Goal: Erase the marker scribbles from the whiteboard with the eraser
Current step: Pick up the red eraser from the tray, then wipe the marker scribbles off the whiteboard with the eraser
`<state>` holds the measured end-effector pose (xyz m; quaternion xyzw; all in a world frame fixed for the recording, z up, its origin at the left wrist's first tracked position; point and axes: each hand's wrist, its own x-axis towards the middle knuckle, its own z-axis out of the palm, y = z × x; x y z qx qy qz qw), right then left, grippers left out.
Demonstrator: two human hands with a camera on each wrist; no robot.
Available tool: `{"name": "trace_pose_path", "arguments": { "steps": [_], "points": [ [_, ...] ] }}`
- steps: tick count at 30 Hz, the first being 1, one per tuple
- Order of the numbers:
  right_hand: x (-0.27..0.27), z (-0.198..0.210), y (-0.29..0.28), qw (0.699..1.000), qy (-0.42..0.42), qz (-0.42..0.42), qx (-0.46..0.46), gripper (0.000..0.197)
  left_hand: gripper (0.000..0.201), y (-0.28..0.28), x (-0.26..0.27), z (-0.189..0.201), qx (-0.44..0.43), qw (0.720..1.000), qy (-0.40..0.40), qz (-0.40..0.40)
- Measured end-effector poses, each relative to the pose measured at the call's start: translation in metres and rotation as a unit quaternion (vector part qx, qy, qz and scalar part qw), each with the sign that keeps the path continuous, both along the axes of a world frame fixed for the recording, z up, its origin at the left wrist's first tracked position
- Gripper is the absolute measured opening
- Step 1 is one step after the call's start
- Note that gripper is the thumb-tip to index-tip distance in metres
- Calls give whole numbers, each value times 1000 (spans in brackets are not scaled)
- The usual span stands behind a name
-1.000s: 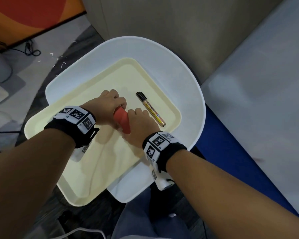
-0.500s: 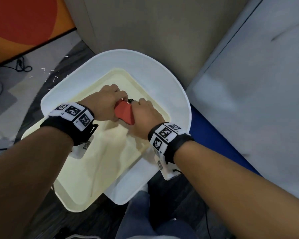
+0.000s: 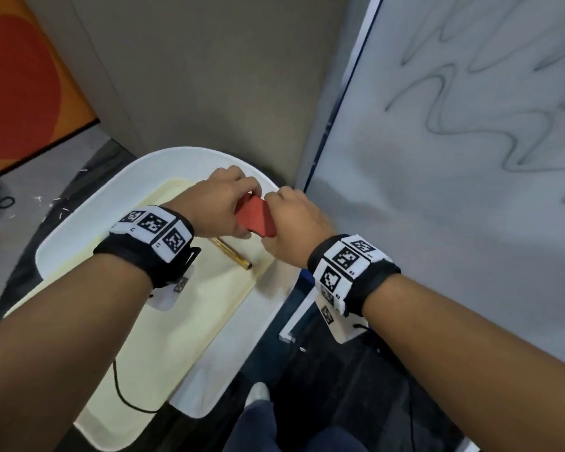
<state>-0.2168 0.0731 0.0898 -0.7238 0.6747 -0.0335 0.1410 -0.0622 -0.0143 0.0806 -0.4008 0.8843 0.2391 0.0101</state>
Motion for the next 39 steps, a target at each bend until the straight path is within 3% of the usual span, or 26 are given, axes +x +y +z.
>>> {"name": "trace_pose_path", "arguments": {
  "steps": [15,31,39],
  "points": [
    [-115,81,51,993,31,-58,-96,43,73,30,-121,90,-88,992,36,-80],
    [-215,235,90,958,111,-83,-252,45,69,61,-220,244,-219,957,163,-97],
    [-250,318,113,931,172,-75,-315,45,71,76,-255,313,-294,921,236,-96]
  ]
}}
